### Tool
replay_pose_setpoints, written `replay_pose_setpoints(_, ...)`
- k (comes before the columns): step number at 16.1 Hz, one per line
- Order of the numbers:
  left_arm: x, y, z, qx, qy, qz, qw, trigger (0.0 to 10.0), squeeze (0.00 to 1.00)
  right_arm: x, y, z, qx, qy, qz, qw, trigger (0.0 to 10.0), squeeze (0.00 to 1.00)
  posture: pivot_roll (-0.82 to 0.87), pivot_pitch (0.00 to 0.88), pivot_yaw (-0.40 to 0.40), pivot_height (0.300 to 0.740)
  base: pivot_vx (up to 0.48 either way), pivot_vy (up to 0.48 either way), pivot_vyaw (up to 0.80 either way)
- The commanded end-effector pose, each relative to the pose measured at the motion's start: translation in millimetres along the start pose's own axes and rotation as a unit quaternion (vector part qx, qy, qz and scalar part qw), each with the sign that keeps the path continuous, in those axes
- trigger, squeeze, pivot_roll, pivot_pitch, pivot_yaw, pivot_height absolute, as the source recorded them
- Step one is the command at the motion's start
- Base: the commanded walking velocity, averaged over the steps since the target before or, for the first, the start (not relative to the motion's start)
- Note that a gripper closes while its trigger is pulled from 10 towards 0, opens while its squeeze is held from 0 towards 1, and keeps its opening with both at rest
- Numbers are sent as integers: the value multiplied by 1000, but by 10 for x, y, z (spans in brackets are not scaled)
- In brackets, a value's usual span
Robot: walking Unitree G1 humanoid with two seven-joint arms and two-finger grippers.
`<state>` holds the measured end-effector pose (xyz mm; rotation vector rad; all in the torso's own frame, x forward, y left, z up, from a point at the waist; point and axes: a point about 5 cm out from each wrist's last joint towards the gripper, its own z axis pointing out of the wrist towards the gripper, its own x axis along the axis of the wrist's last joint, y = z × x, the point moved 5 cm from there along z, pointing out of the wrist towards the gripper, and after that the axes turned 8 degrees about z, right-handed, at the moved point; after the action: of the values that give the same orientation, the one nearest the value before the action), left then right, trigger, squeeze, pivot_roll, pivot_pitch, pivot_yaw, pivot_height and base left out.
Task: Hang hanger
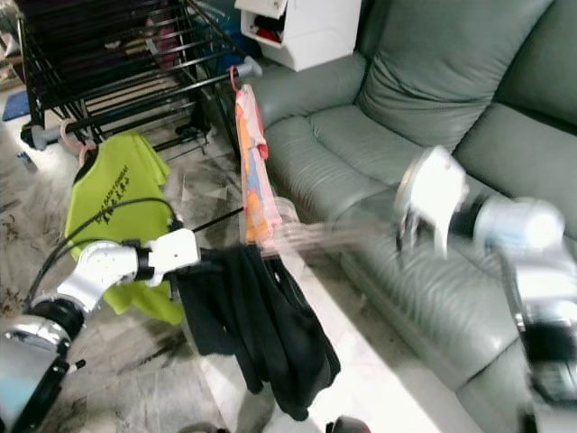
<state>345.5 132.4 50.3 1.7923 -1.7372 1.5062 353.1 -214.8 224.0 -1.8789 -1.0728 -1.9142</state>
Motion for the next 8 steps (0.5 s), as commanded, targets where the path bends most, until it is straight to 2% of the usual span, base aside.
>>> replay_pose_setpoints(1,-39,-137,-83,54,6,-38,998,0,0,86,101,-34,-49,36,12,998,10000,1000,-124,0,99,740,0,0,0)
replay_pose_setpoints(3,-18,-234,-82,100,23,-81,991,0,0,34,-50,-61,-43,56,59,996,10000,1000,-121,0,101,740,0,0,0)
replay_pose_setpoints(4,54,-330,-87,127,51,-108,985,0,0,-84,-222,-62,-35,55,92,994,10000,1000,-119,0,104,740,0,0,0)
replay_pose_setpoints(5,90,-350,-86,129,64,-116,983,0,0,-122,-267,-58,-35,54,101,993,10000,1000,-118,0,106,740,0,0,0)
replay_pose_setpoints(6,176,-373,-81,122,84,-111,983,0,0,-184,-347,-41,-33,57,122,990,10000,1000,-118,0,106,740,0,0,0)
replay_pose_setpoints(8,440,-452,-99,100,134,-76,983,0,0,-323,-603,43,-18,58,173,983,10000,1000,-102,0,108,740,0,0,0)
